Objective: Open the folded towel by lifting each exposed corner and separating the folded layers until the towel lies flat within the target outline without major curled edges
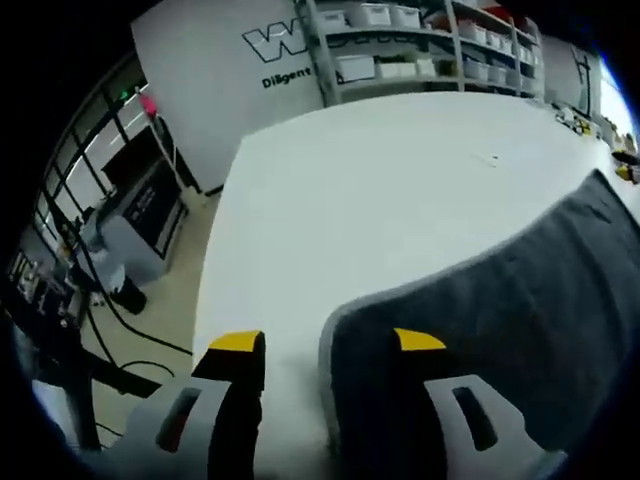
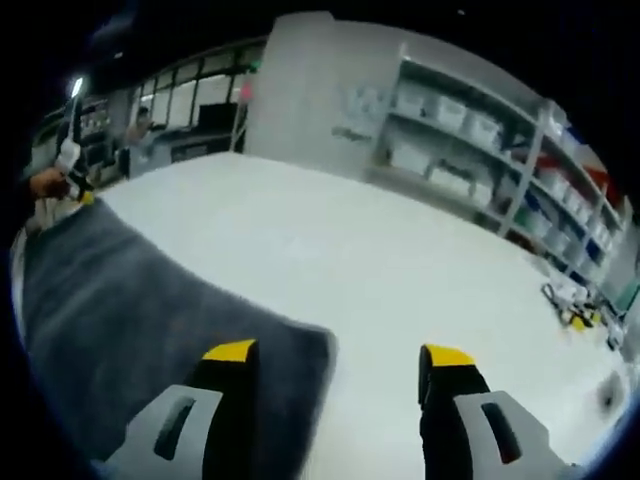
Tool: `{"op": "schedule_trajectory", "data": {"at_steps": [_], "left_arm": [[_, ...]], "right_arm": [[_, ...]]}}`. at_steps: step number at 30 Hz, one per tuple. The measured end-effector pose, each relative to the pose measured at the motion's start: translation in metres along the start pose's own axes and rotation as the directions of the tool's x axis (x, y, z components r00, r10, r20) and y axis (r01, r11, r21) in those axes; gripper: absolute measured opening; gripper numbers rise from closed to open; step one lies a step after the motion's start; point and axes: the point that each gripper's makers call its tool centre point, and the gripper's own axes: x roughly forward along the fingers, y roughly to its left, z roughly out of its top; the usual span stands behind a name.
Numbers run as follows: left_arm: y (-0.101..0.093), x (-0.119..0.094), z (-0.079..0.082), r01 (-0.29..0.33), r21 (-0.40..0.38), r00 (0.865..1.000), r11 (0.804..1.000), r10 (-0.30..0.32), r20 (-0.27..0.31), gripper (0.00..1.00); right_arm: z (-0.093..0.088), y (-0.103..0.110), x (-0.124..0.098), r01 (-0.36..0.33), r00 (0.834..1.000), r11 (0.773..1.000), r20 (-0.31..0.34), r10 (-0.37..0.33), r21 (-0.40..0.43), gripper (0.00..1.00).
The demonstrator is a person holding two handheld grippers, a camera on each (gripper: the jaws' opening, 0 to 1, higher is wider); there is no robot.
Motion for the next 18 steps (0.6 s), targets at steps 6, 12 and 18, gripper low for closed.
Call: {"op": "schedule_trajectory", "data": {"at_steps": [6, 12, 18], "left_arm": [[-0.001, 0.003, 0.0, 0.009, -0.024, 1.0, 1.0, -0.009, 0.009, 0.36], [-0.006, 0.007, -0.008, 0.029, -0.022, 0.999, 0.999, -0.029, -0.015, 0.32], [-0.007, 0.012, -0.01, 0.049, -0.033, 0.998, 0.998, -0.05, -0.024, 0.27]], "right_arm": [[-0.014, -0.001, 0.016, 0.005, 1.0, 1.0, -0.03, -0.004, 0.017, 0.49], [-0.03, 0.0, 0.031, 0.026, 0.998, 1.0, -0.054, -0.026, -0.004, 0.33], [-0.046, 0.006, 0.043, 0.01, 0.996, 1.0, -0.092, -0.008, 0.023, 0.25]]}}
